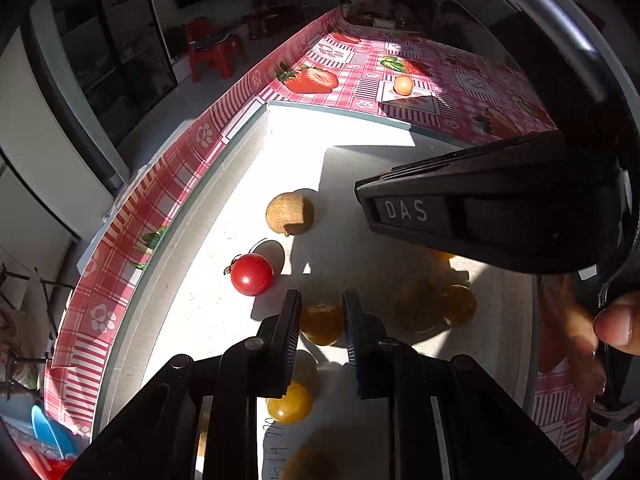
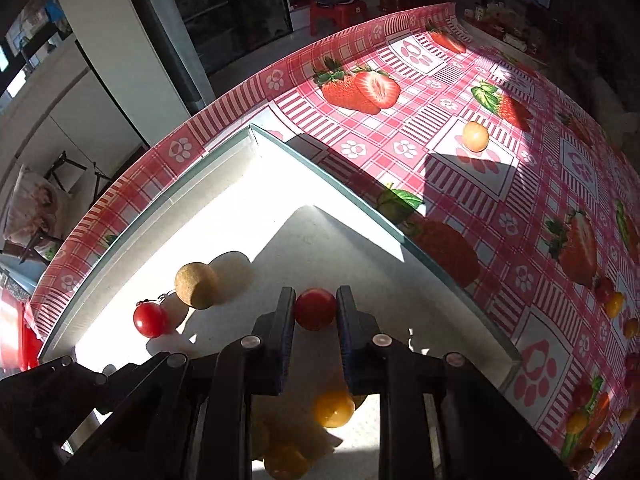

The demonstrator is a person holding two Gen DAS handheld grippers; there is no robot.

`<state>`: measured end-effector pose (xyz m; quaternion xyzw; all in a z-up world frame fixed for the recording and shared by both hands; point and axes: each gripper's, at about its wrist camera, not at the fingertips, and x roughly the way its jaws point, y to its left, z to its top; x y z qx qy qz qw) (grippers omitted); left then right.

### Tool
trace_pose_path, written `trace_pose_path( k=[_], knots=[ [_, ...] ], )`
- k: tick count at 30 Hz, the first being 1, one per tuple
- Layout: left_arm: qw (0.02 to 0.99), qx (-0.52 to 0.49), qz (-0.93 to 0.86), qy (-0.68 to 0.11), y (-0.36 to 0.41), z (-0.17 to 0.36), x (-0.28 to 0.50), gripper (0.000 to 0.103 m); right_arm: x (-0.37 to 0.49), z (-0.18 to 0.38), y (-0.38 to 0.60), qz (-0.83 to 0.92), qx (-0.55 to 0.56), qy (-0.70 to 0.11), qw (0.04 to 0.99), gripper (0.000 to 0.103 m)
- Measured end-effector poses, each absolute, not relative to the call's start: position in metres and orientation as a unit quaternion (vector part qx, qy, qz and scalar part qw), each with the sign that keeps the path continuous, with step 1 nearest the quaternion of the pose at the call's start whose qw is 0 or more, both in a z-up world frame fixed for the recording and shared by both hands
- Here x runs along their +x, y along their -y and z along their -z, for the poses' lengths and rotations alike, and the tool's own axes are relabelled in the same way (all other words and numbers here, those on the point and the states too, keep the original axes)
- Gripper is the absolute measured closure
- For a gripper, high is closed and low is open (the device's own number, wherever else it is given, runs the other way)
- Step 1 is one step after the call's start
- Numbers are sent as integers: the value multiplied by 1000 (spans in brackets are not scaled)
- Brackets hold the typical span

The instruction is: Organize fruits

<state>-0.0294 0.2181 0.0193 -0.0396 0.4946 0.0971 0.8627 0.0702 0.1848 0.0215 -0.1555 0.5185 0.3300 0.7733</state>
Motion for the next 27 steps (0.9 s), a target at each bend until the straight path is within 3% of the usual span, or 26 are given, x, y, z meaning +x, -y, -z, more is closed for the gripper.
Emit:
trace_pose_path(
  k=[2,3,4,5,6,15,21,24,27],
  knots=[
    [862,-37,-98,-496,-218,-19,-29,80,73,-22,-185,-332,-145,-526,769,68],
    [861,-34,-100,-497,-217,-20,-29,75,74,-23,-183,-330,-141,-528,769,57],
    [860,-30,-103,-498,-217,-20,-29,66,75,-24,-182,-329,-136,-529,771,48],
    [861,-30,-105,-496,-217,-20,-29,35,75,-25,-180,-328,-131,-527,773,46],
    [866,-28,-113,-487,-217,-23,-31,25,74,-27,-178,-329,-129,-525,774,45],
    [874,-30,-117,-470,-216,-34,-45,25,60,-60,-157,-329,-106,-494,798,22],
    [878,-50,-126,-458,-214,-45,-69,25,42,-75,-138,-324,-102,-483,807,13],
    [881,-57,-133,-450,-213,-51,-80,25,31,-80,-123,-312,-92,-481,814,0],
    [883,-67,-135,-445,-211,-55,-91,25,15,-84,-109,-302,-89,-474,822,0]
  ],
)
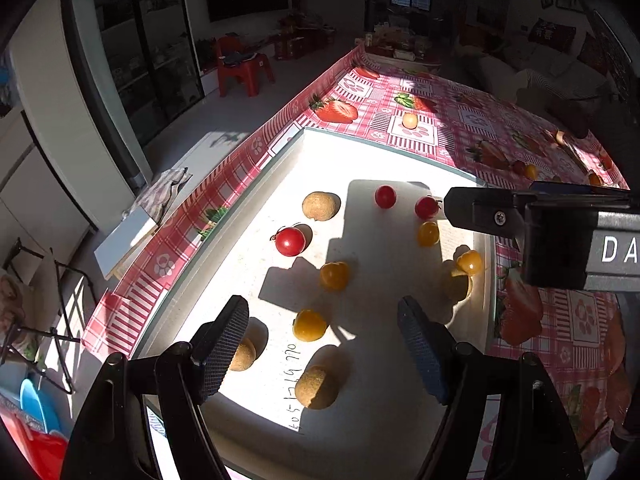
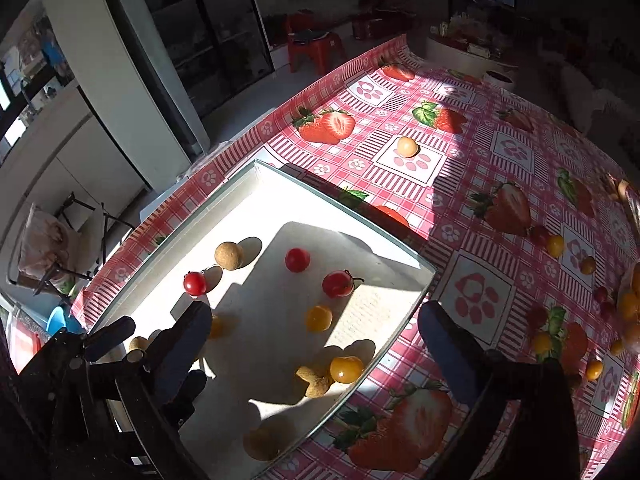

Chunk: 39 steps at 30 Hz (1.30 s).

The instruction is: Organize fruits

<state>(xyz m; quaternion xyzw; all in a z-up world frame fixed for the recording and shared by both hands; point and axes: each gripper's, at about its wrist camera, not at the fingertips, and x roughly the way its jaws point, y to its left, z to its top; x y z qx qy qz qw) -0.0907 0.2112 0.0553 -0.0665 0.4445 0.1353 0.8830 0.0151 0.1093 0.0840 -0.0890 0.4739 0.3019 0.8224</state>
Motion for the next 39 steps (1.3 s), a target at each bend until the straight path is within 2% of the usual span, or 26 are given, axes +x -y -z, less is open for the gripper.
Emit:
trace_pose_path(
  k=[2,3,4,22,39],
  knots=[
    [883,-68,-138,-443,-210,-57,-98,21,2,-87,-100,-294,-92,-466,829,0],
    [884,-68,-141,-441,-209,-58,-101,4,-4,-89,-96,-289,-95,-461,833,0],
    [886,-68,-144,-435,-208,-59,-105,0,-10,-90,-92,-285,-97,-457,837,0],
    [896,-37,-165,-411,-171,-64,-153,1,-97,-97,-37,-215,-82,-426,875,0],
    [895,-22,-173,-411,-153,-68,-174,1,-120,-99,-25,-208,-72,-415,882,0]
  ],
)
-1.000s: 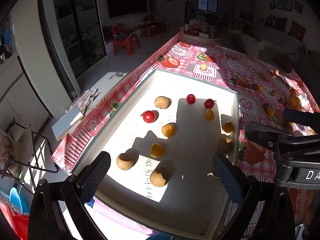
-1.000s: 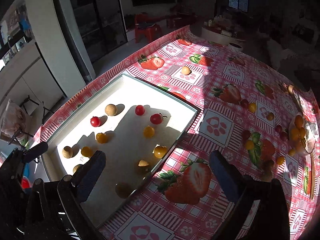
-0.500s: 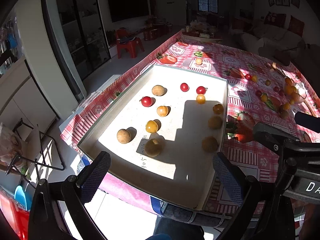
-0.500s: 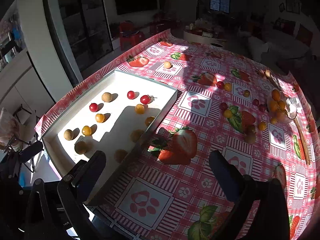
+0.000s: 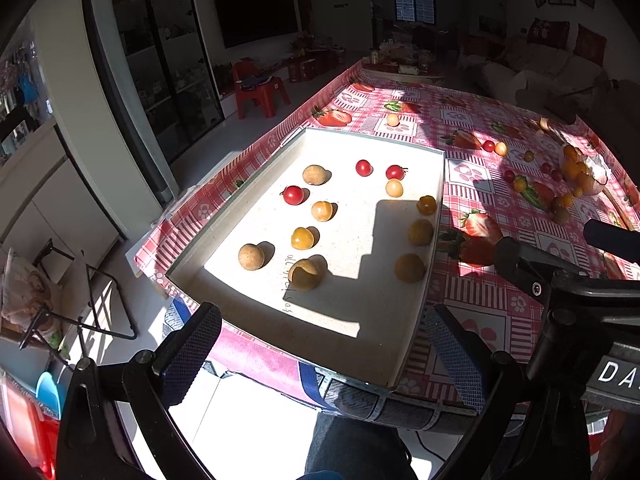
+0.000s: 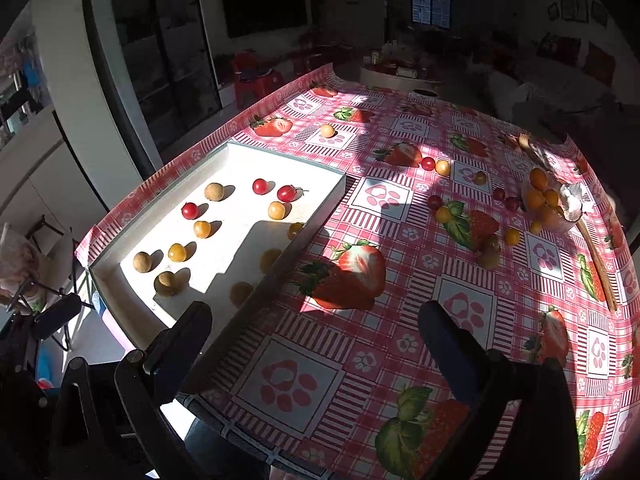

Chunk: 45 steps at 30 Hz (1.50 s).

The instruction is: Organize fruits

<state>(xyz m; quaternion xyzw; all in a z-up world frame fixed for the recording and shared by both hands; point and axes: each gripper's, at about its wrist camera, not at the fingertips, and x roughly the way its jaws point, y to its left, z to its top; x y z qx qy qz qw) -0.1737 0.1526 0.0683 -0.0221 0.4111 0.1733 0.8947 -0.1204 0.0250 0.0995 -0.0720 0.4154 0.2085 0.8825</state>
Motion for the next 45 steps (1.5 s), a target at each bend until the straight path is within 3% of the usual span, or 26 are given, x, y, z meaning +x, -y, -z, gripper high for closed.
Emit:
trace_pose_path(
  k=[45],
  knots=[
    [900,-25,-160,-404,-146,-74,-181,1,-133,-95,-27,-226,-76,-423,874,0]
  ],
)
